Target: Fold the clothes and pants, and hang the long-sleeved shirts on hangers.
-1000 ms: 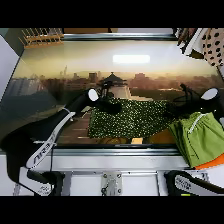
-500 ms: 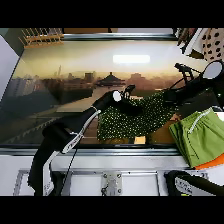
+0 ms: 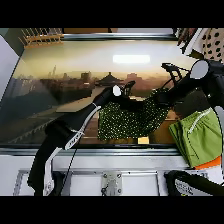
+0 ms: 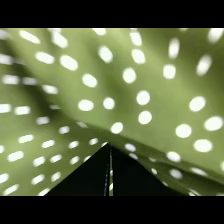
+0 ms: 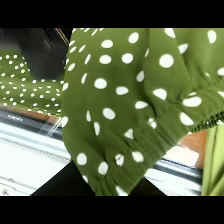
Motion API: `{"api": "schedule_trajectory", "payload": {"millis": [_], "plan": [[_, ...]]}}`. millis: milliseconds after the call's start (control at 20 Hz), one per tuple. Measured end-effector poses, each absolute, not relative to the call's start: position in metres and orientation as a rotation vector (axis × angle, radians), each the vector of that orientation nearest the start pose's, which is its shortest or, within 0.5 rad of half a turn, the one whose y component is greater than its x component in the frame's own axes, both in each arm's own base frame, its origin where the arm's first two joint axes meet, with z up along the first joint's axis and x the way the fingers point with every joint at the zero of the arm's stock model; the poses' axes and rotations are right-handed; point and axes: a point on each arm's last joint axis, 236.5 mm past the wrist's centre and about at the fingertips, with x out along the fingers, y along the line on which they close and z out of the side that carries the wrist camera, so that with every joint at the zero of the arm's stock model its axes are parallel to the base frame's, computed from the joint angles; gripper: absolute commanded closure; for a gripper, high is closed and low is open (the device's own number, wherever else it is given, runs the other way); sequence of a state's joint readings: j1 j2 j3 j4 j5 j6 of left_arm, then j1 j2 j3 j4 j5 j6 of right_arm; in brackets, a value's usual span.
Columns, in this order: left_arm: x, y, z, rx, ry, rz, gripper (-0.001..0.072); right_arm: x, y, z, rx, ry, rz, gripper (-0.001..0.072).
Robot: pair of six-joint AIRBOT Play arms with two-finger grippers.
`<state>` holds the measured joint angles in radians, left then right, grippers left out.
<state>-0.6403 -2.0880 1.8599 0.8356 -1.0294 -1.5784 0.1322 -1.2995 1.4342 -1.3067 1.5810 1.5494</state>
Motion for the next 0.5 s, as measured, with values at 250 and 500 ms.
{"api": "schedule_trajectory", "payload": {"millis": [250, 500], "plan": [[0.441, -0.375, -0.033, -0.275, 1.325, -0.714, 0.0704, 0.336, 0.137, 0.079, 0.080, 1.435, 0.355, 0.0702], [0.487, -0.275, 0.010, -0.283, 1.255, -0.569, 0.0704, 0.340, 0.193, 0.059, 0.109, 1.438, 0.365, 0.0702]]}}
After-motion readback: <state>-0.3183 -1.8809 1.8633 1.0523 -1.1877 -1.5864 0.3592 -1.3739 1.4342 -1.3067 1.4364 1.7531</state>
